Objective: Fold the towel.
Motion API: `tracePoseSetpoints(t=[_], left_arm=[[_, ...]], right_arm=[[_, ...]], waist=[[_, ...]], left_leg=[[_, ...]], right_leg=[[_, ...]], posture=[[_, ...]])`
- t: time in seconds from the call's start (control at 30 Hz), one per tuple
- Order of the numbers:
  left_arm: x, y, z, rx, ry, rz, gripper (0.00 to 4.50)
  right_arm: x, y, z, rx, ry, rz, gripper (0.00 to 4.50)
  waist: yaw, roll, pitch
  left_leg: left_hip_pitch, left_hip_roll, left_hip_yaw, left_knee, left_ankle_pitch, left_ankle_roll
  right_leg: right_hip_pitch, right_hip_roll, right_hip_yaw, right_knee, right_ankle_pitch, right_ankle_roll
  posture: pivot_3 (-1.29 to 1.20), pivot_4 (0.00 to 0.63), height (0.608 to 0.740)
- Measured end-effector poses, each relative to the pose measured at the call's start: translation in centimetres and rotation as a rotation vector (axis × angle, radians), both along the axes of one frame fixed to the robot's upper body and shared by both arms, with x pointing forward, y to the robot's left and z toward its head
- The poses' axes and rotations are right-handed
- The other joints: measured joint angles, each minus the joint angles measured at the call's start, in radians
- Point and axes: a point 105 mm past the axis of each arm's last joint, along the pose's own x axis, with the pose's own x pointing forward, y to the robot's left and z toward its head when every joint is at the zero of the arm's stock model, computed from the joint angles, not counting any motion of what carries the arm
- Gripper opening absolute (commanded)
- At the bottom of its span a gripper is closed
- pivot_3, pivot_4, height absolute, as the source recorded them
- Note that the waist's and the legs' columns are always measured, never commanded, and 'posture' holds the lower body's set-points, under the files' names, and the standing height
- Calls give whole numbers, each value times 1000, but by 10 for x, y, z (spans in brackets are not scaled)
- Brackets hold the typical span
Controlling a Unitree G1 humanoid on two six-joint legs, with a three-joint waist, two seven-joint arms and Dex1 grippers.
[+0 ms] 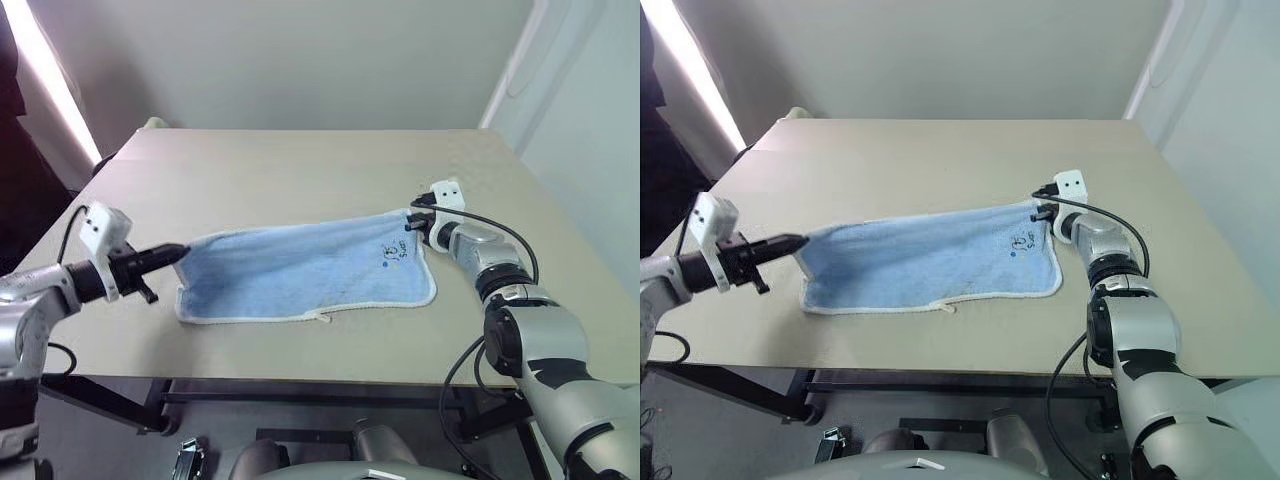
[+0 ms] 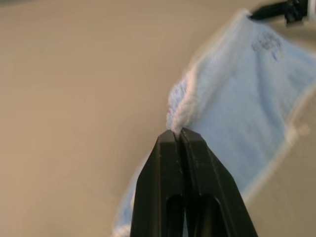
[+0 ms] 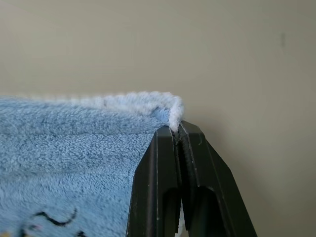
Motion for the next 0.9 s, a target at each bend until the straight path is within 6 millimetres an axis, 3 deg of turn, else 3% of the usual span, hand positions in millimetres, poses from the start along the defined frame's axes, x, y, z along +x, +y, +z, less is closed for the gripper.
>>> tracePoseSetpoints(t=[0.27,0.4,0.5,0.6,0.77,0.9], left_arm=[[85,49,31,98,-170,350,24],[115,58,80,129,-342,534,24],[116,52,116,176,-483,506,24],[106,47,103,263,-477,349,24],[68,49,22,334,-282,95,24],[29,51,-15,354,-195,-13,24]], right_arm=[[19,36,77,19,-309,95,0],[25,36,133,47,-524,0,0],[21,32,164,85,-643,-1,0],[11,16,151,45,-672,48,0],[-20,-1,68,16,-554,182,0],[-54,-8,48,18,-563,283,0]], waist=[[5,0,0],[7,-2,0],[6,-2,-1],[3,-1,-1],[-2,-1,0],[1,-1,-1]], left_leg=[[-13,-1,-2,0,2,-3],[-27,-3,-2,1,2,-4],[-30,-3,-2,-1,5,-9],[-30,-3,0,-3,5,-9],[-31,-1,0,0,2,-4],[-29,0,-1,1,2,-4]], right_leg=[[-12,-2,-2,2,1,0],[-26,-5,-3,4,1,0],[-30,-6,-4,5,1,0],[-30,-6,-5,3,1,0],[-30,-5,-5,4,1,0],[-30,-8,-5,10,1,0]], posture=[[0,0,716],[0,0,716],[0,0,716],[0,0,716],[0,0,716],[0,0,716]])
